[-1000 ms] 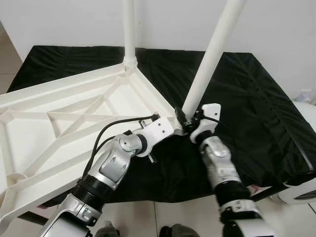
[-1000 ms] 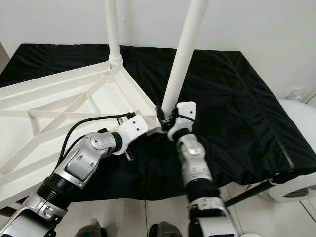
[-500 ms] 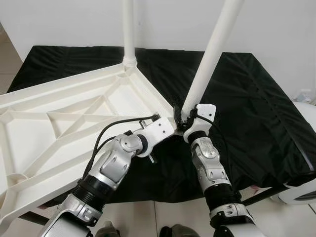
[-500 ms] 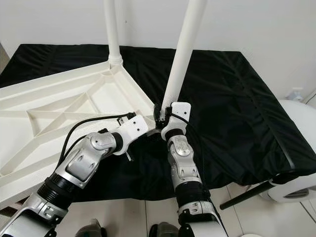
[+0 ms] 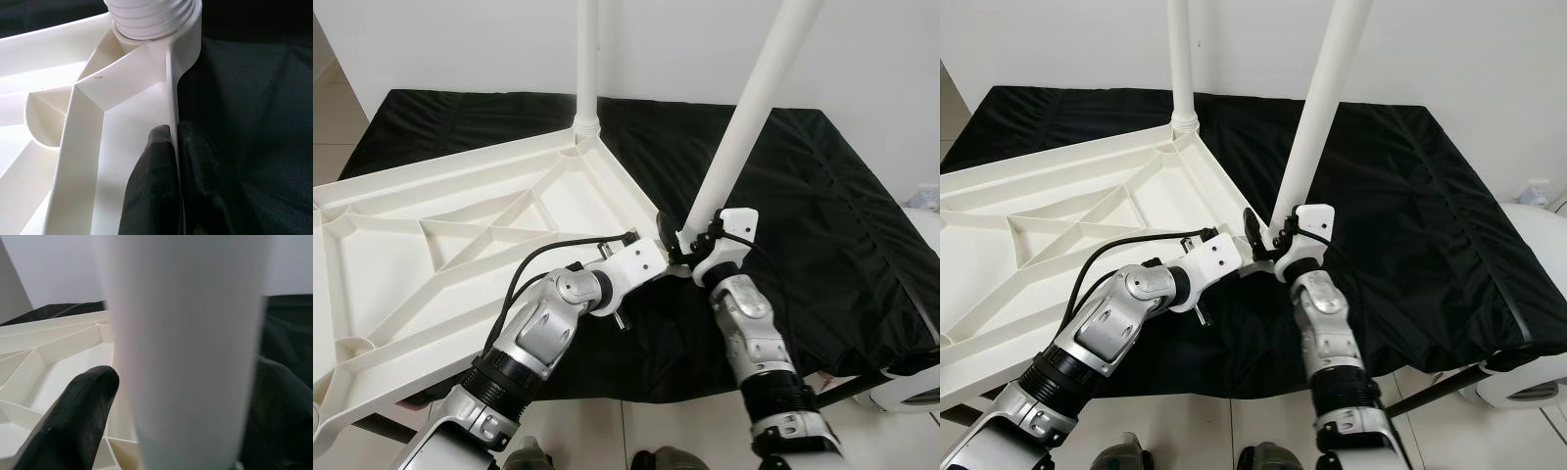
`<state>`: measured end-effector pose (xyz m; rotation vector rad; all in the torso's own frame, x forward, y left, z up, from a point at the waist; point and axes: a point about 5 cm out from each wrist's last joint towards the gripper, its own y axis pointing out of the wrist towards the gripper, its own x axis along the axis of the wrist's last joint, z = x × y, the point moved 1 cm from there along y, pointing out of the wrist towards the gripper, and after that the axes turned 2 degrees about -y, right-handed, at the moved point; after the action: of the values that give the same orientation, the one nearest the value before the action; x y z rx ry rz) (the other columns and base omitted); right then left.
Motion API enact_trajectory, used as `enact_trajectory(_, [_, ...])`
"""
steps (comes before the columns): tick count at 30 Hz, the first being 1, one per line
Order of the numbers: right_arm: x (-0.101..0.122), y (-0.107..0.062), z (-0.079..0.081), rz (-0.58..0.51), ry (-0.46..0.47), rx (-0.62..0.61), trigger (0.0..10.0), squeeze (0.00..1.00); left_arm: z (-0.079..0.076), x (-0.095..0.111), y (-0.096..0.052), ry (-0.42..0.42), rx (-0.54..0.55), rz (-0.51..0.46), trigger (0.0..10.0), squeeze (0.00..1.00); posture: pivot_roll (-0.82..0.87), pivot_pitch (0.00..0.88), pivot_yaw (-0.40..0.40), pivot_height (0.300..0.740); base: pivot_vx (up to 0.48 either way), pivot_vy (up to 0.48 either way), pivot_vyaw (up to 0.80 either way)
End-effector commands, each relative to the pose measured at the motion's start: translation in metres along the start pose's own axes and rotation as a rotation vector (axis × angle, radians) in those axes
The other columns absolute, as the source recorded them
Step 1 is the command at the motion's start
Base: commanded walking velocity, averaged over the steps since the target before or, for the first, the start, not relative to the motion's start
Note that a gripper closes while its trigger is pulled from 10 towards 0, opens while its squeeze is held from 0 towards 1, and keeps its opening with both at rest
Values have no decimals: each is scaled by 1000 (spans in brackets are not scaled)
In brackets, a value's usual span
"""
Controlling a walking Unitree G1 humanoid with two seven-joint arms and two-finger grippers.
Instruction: Building children table
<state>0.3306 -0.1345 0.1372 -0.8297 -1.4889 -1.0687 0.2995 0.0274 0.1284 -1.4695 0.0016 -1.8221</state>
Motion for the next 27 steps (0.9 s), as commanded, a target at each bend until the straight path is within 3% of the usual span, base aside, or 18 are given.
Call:
enact_trajectory(1, [-3, -4, -4, 8, 6, 19, 10000, 0, -8, 15, 1, 30, -28, -70, 10000, 0, 5, 0, -89, 740, 0, 0, 0])
enact_trajectory(6, [-8, -13, -24, 43, -27, 113, 10000, 0, -7, 15, 1, 30, -29, -70, 10000, 0, 0, 0, -84, 740, 0, 0, 0])
enact_trajectory(11, [-8, -13, -32, 49, -18, 189, 10000, 0, -7, 15, 1, 33, -31, -68, 10000, 0, -2, 0, -71, 740, 0, 0, 0])
enact_trajectory(21, [1, 6, -30, 32, -33, 321, 10000, 0, -4, 16, 0, 45, -31, -69, 10000, 0, 5, 0, -63, 740, 0, 0, 0])
enact_trajectory(27, [0, 9, -25, 53, -36, 392, 10000, 0, -3, 18, 0, 45, -28, -71, 10000, 0, 12, 0, -67, 740, 0, 0, 0])
